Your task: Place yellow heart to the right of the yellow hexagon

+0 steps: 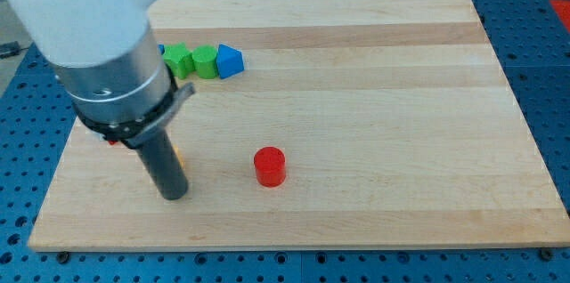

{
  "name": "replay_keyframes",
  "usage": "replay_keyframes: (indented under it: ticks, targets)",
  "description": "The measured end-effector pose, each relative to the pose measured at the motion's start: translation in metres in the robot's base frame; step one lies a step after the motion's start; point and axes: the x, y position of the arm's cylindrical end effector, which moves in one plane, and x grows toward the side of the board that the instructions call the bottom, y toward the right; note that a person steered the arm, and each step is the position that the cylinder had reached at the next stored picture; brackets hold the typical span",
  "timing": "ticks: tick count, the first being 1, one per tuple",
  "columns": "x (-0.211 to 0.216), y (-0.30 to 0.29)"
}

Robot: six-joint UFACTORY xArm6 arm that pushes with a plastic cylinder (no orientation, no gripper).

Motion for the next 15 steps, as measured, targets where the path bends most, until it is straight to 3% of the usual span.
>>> replay_keyframes:
  ticks: [4,15]
  targets:
    - [-0.009,-0.031]
    - [-0.063,-0.007]
